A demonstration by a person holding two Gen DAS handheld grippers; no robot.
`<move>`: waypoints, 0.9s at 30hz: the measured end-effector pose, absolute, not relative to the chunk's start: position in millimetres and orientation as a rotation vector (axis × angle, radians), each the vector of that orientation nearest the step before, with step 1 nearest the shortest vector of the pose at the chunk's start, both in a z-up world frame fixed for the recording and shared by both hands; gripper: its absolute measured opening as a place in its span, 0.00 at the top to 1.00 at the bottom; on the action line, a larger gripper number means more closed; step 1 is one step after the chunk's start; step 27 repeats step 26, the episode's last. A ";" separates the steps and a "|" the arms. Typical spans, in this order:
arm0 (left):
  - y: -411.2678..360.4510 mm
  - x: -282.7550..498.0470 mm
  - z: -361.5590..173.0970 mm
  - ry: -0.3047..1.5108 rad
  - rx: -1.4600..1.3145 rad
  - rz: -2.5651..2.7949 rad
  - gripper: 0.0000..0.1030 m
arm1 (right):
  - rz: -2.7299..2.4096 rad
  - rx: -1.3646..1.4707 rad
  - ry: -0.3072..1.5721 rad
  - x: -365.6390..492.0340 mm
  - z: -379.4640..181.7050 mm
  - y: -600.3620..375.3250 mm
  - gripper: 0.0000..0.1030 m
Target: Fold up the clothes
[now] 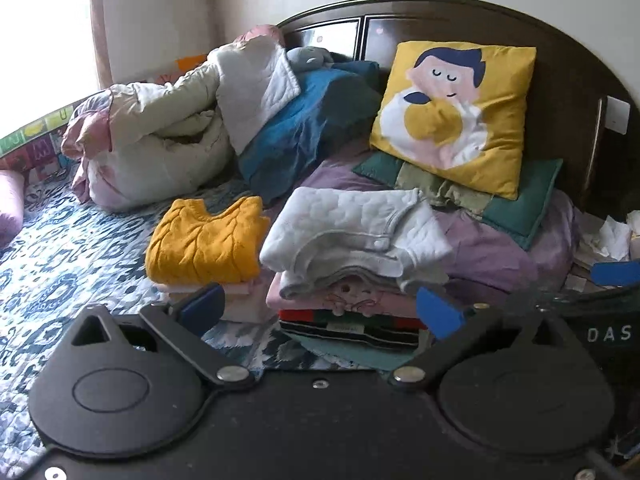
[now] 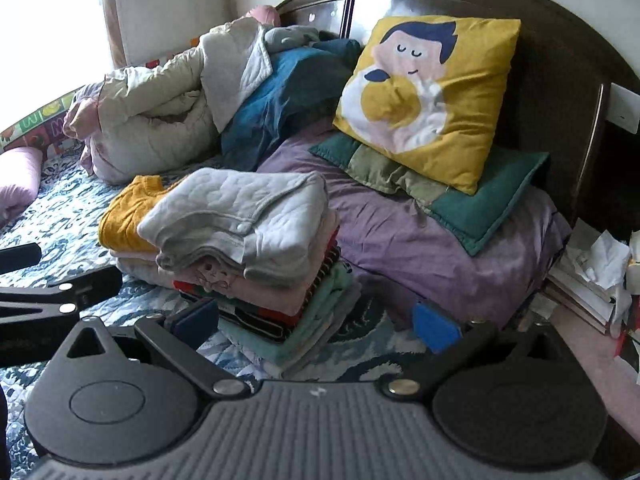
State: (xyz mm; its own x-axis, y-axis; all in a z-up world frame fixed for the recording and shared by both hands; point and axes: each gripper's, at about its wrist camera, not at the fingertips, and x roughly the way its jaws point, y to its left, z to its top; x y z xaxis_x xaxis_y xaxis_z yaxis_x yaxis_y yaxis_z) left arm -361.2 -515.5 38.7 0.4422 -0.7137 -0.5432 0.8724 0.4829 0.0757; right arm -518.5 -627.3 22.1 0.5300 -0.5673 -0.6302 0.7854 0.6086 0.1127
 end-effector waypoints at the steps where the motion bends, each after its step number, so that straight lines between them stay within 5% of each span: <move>1: -515.6 -360.8 37.4 0.485 0.372 -1.009 0.00 | -0.835 0.410 0.590 -517.7 21.6 -627.1 0.00; 27: -515.6 -357.1 32.6 0.500 0.370 -1.034 0.00 | -0.820 0.433 0.598 -513.4 21.5 -630.9 0.00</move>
